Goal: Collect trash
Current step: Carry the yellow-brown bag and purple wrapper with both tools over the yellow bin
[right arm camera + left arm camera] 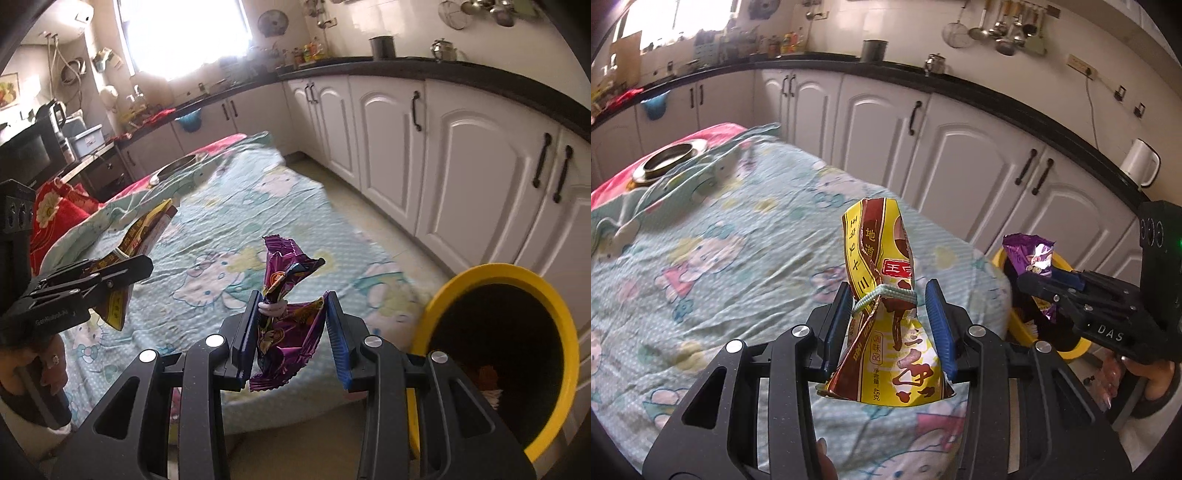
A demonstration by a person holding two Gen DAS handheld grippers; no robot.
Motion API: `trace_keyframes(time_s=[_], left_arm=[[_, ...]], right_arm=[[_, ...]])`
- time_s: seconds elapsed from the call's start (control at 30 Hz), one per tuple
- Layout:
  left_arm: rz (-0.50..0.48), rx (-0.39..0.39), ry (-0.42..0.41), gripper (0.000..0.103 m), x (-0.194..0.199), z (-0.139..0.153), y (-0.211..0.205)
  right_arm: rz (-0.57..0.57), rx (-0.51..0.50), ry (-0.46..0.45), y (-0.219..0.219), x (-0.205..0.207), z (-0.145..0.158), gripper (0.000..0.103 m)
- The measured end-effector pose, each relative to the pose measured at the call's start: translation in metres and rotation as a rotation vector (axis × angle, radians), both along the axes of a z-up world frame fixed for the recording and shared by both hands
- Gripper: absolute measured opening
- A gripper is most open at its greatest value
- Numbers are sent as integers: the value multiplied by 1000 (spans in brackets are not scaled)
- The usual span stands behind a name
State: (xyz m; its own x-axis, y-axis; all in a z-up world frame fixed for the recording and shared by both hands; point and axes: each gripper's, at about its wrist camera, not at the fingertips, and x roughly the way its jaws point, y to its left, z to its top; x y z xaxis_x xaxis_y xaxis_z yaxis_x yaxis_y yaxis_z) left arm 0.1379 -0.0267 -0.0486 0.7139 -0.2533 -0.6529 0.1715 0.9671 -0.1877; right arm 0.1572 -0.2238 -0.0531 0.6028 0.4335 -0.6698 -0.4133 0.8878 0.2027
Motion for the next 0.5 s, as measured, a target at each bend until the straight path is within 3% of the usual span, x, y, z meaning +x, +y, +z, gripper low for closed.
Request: trace_keyframes(time_s=[0.5], left_arm=[[-115,15,-61,34,4,23,-57]], right_arm=[[-138,35,-57,-71,-24,24,33]])
